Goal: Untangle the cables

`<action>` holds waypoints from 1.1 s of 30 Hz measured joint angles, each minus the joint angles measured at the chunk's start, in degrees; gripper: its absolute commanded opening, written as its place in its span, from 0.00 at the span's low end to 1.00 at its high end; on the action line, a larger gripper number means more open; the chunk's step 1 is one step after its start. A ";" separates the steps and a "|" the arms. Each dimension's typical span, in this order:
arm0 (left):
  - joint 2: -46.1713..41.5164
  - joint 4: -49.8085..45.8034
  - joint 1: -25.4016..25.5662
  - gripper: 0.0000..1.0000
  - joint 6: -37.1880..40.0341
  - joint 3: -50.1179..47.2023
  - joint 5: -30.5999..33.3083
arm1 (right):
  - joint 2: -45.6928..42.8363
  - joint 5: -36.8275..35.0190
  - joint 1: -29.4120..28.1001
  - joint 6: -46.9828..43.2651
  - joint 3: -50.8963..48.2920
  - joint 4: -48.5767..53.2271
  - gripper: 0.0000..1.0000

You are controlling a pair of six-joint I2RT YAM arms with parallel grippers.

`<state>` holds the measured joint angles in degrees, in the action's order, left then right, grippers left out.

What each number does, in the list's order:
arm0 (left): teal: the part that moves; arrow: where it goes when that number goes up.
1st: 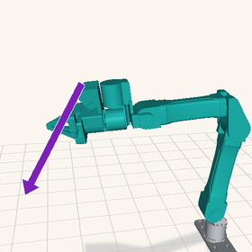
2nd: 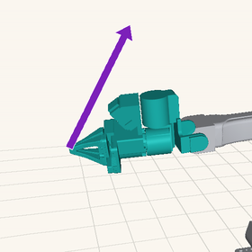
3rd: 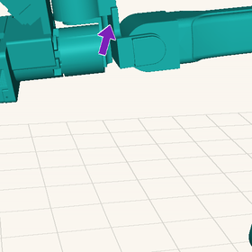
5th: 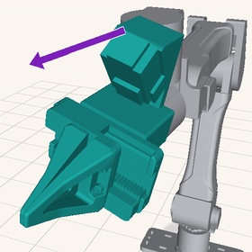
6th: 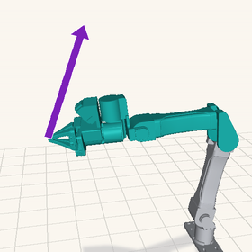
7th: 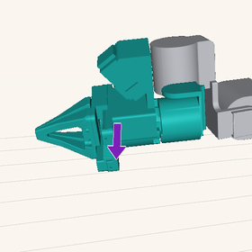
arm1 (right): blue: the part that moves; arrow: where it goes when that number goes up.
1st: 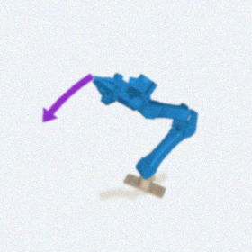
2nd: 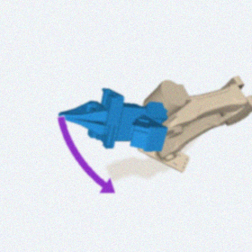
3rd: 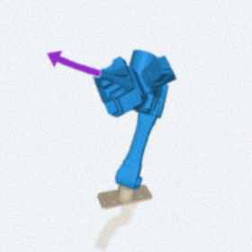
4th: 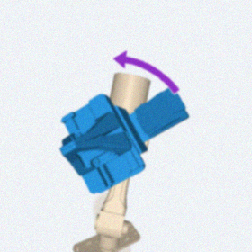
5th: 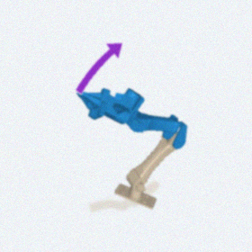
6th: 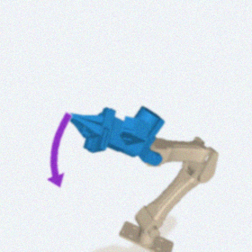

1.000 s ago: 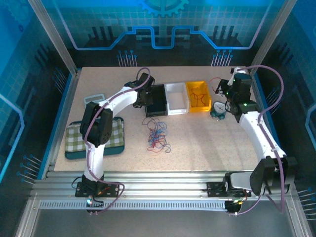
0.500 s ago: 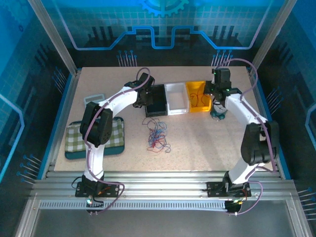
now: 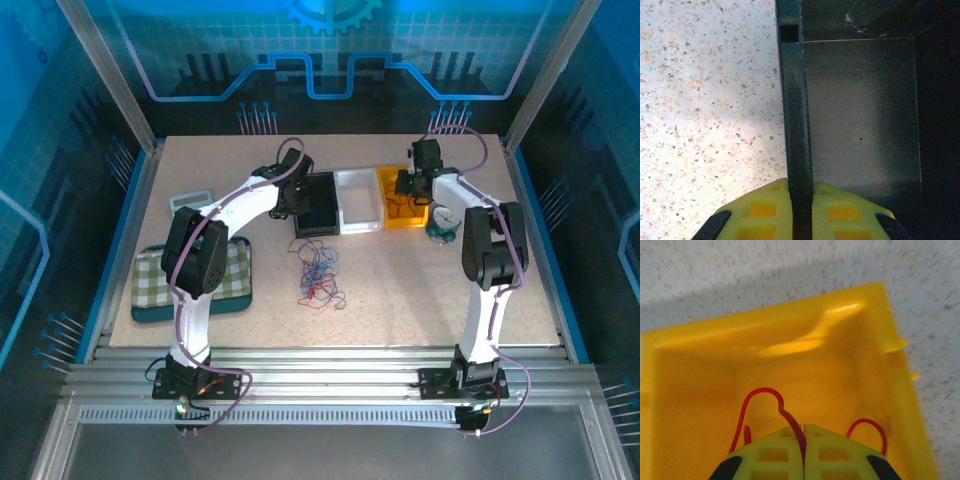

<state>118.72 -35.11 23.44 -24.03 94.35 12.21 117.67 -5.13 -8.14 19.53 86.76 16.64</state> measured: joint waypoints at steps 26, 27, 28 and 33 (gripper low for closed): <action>-0.02 -0.24 1.46 0.00 -1.51 0.07 0.02 | -3.28 -2.99 -2.67 -2.01 2.56 3.91 0.42; -0.02 -0.26 1.49 0.00 -1.51 0.09 0.02 | -3.56 -3.28 -2.67 -2.01 2.49 3.91 0.43; -0.02 -0.31 1.49 0.00 -1.51 0.11 0.02 | -3.87 -3.58 -2.67 -1.99 2.40 3.93 0.44; 0.00 -0.66 1.49 0.00 -1.49 0.35 0.00 | -7.63 -5.09 -2.62 -1.92 -0.33 2.97 0.55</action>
<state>118.72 -35.77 24.93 -25.52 94.70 12.21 110.04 -10.22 -10.76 17.61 86.43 19.62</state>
